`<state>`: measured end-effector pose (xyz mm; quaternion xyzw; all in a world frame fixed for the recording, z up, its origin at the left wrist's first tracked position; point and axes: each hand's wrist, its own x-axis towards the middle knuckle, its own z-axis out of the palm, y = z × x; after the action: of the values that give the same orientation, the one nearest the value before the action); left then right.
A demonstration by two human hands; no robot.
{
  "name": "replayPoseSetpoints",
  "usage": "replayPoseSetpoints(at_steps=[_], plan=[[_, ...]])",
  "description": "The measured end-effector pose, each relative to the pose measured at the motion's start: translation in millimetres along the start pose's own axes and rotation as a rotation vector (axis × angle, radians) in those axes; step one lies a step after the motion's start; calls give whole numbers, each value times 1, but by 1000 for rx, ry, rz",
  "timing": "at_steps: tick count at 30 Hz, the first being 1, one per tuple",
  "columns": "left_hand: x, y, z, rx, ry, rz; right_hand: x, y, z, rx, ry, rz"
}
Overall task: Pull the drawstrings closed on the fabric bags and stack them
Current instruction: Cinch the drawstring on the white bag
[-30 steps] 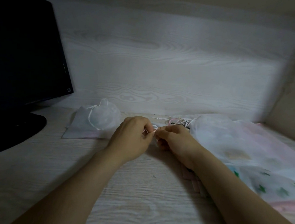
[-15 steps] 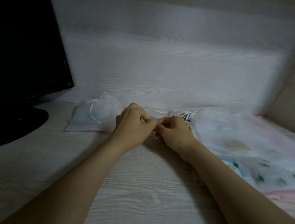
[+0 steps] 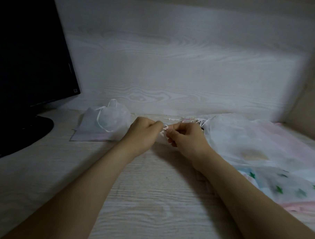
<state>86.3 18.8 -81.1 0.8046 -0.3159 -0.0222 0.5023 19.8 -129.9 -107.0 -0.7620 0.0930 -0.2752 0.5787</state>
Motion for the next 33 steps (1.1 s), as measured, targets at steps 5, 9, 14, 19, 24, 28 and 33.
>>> replayPoseSetpoints(at_steps=[5, 9, 14, 19, 24, 28, 33], plan=[[1, -3, -2, -84, 144, 46, -1, -3, 2, 17, 8, -27], [-1, -3, 0, -55, 269, 160, -3, -6, 2, 17, 19, -37], [-5, 6, -3, -291, 54, 139, -2, -9, -3, -2, 43, -36], [-1, 5, -4, -243, 6, 26, -2, -7, -5, -32, 52, -37], [0, 2, -5, -199, -67, -181, -4, -8, -4, -14, 32, -47], [-2, 1, -6, 25, 73, -142, -11, -15, -6, 179, 32, 27], [4, -11, -11, 112, 185, -93, -5, -13, -18, -65, 138, -63]])
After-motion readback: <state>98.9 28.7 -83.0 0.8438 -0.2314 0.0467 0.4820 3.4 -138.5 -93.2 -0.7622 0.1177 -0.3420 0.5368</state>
